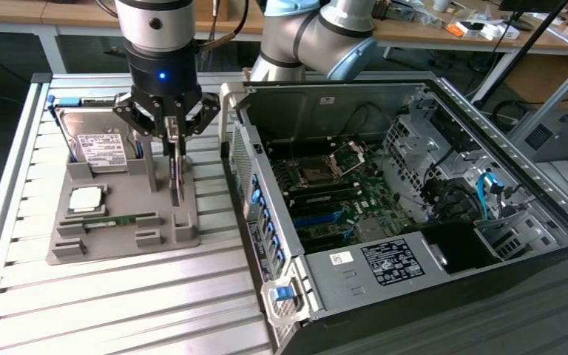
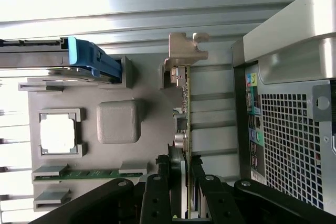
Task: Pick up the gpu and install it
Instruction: 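Pick up the gpu and move the gpu toward the slot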
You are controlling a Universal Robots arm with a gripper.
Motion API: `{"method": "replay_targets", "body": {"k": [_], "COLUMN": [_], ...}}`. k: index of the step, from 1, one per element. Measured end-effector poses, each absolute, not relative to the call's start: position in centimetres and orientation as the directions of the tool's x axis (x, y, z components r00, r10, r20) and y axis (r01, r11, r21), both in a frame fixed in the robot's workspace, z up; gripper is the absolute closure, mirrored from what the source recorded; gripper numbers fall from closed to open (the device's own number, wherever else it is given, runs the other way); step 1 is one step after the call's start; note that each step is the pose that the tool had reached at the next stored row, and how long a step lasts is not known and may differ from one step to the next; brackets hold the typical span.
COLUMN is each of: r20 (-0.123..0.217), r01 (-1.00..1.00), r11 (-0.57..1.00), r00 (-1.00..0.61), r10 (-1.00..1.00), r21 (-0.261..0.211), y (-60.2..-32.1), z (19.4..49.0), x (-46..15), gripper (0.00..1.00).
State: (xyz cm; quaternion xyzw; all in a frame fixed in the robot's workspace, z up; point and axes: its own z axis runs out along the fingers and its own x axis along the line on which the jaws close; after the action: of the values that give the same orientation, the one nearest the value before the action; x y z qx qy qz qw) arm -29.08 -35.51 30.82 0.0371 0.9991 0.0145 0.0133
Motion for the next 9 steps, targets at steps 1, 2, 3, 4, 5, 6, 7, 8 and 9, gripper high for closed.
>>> {"method": "replay_targets", "body": {"k": [1, 2, 3, 4, 5, 6, 7, 8, 9], "r20": [-0.026, -0.026, -0.026, -0.026, -0.026, -0.026, -0.026, -0.026, -0.026], "r01": [0.074, 0.074, 0.074, 0.074, 0.074, 0.074, 0.074, 0.074, 0.074], "r11": [0.997, 0.997, 0.997, 0.997, 0.997, 0.997, 0.997, 0.997, 0.997], "r00": [-0.997, -0.997, -0.997, -0.997, -0.997, -0.997, -0.997, -0.997, -0.997], "r10": [0.075, 0.075, 0.075, 0.075, 0.075, 0.075, 0.075, 0.075, 0.075], "r21": [0.03, 0.03, 0.03, 0.03, 0.03, 0.03, 0.03, 0.03, 0.03], "y": [-35.51, -35.51, -35.51, -35.51, -35.51, -35.51, -35.51, -35.51, -35.51], "z": [30.84, 30.86, 30.88, 30.9, 30.91, 30.93, 30.95, 30.97, 30.99], "x": [-29.08, -29.08, -29.08, -29.07, -29.08, -29.08, -29.07, -29.08, -29.08], "gripper": [0.73, 0.73, 0.73, 0.73, 0.73, 0.73, 0.73, 0.73, 0.73]}}
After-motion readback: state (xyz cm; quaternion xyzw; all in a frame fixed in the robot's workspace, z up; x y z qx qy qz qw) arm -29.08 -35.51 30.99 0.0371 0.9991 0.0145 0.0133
